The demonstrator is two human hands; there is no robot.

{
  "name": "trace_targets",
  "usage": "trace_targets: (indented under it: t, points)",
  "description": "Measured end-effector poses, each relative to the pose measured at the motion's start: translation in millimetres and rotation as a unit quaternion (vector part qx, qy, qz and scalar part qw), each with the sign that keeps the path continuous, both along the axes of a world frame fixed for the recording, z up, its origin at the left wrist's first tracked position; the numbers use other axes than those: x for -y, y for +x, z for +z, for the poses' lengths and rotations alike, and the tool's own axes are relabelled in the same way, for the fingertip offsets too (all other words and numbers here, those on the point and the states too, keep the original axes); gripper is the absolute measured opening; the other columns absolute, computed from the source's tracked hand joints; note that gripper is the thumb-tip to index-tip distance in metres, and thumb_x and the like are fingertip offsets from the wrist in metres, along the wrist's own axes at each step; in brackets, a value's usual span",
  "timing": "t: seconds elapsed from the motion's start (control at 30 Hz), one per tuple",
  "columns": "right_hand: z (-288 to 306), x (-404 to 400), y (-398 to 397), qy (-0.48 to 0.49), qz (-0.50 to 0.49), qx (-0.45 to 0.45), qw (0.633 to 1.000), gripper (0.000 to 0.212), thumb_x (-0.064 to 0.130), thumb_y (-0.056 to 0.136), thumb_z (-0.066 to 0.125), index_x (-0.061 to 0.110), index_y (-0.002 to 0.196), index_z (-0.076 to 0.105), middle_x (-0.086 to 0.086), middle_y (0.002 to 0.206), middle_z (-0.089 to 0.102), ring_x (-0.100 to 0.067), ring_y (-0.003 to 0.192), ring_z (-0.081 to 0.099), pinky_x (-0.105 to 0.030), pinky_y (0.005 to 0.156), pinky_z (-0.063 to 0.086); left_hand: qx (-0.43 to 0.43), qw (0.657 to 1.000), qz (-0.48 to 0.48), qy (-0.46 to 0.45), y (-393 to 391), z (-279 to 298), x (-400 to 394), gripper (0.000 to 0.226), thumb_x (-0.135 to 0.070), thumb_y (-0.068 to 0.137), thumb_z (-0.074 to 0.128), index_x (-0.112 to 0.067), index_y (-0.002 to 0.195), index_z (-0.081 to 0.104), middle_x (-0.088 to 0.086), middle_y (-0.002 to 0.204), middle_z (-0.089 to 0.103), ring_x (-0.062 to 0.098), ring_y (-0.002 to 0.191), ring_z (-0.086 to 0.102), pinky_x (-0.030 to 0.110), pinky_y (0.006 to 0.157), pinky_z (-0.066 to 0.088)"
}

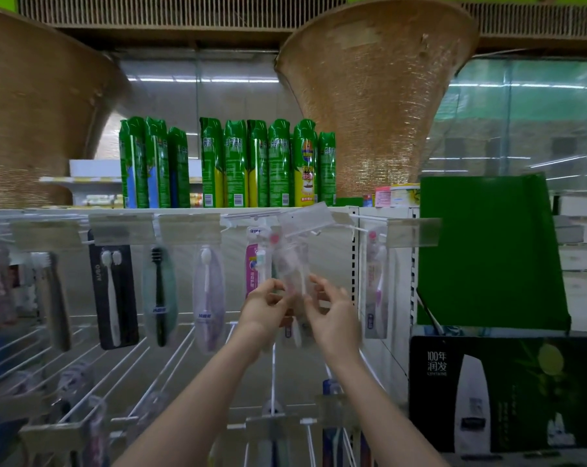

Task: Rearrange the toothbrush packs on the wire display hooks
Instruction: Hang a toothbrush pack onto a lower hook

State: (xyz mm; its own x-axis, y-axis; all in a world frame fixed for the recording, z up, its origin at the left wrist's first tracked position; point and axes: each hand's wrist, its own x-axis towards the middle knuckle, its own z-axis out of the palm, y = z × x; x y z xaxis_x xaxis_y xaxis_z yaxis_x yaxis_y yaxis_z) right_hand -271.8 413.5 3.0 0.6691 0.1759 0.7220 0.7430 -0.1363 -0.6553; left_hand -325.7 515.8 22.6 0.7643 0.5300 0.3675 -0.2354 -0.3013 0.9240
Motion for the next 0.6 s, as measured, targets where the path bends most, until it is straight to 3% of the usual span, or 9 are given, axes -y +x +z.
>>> trace_targets:
  t: [0.07, 0.13, 0.23, 0.3, 0.43, 0.6]
  points:
    - [2.9, -1.6, -0.1, -0.025, 0.009, 0.007, 1.0, 0.039, 0.027, 0.09, 0.06, 0.026, 0.129, 0.055, 0.006, 0.109, 0.049, -0.009, 0.094, 0.054, -0.022, 0.084, 0.05, 0.008, 1.0, -0.007, -0.002, 1.6, -0.2, 2.2, 0.005, -0.013, 0.093, 0.057, -0.012, 0.097, 0.06, 0.016, 0.092, 0.071, 0.032, 0.083, 0.069, 0.045, 0.082, 0.057]
    - [4.4, -3.0, 1.4, -0.03, 0.021, -0.008, 0.999, 0.039, 0.027, 0.09, 0.06, 0.026, 0.129, 0.055, 0.006, 0.109, 0.048, -0.01, 0.097, 0.054, -0.027, 0.088, 0.051, 0.01, 1.0, -0.002, -0.007, 1.4, -1.3, 2.9, 0.01, -0.011, 0.094, 0.055, -0.02, 0.091, 0.06, 0.013, 0.09, 0.07, 0.029, 0.079, 0.067, 0.041, 0.08, 0.057]
    - [-2.0, -6.2, 3.9, -0.049, 0.056, -0.031, 0.997, 0.036, 0.025, 0.091, 0.059, 0.027, 0.127, 0.056, 0.005, 0.112, 0.055, -0.005, 0.094, 0.054, -0.02, 0.084, 0.049, 0.009, 1.0, 0.003, -0.011, -5.0, -6.6, -1.0, 0.016, -0.009, 0.093, 0.055, -0.022, 0.087, 0.06, 0.015, 0.085, 0.068, 0.028, 0.075, 0.063, 0.039, 0.075, 0.054]
    - [-9.1, -7.5, 8.0, -0.01, 0.111, -0.091, 0.99, 0.036, 0.017, 0.093, 0.057, 0.022, 0.128, 0.055, 0.008, 0.108, 0.06, -0.005, 0.095, 0.058, -0.017, 0.082, 0.049, 0.009, 1.0, 0.011, -0.008, -10.6, -10.4, -7.5, 0.014, -0.01, 0.092, 0.058, -0.022, 0.089, 0.062, 0.013, 0.083, 0.069, 0.028, 0.077, 0.063, 0.044, 0.078, 0.054]
    - [-12.0, 4.2, 26.4, 0.13, 0.11, -0.242, 0.955, 0.03, -0.005, 0.092, 0.047, 0.005, 0.119, 0.055, -0.007, 0.108, 0.064, -0.016, 0.092, 0.06, -0.038, 0.089, 0.053, -0.006, 0.999, 0.034, 0.007, -24.9, -11.9, -24.4, 0.01, -0.013, 0.091, 0.06, -0.021, 0.094, 0.063, 0.013, 0.087, 0.072, 0.031, 0.082, 0.07, 0.044, 0.081, 0.057]
    - [-11.7, 4.9, 41.0, 0.115, 0.099, -0.229, 0.961, 0.016, -0.001, 0.092, 0.051, 0.01, 0.102, 0.059, -0.012, 0.109, 0.066, -0.023, 0.097, 0.062, -0.046, 0.092, 0.051, -0.013, 0.998, 0.054, 0.012, -36.6, -11.9, -38.5, 0.01, -0.013, 0.091, 0.059, -0.023, 0.091, 0.062, 0.014, 0.092, 0.072, 0.031, 0.084, 0.07, 0.043, 0.079, 0.058]
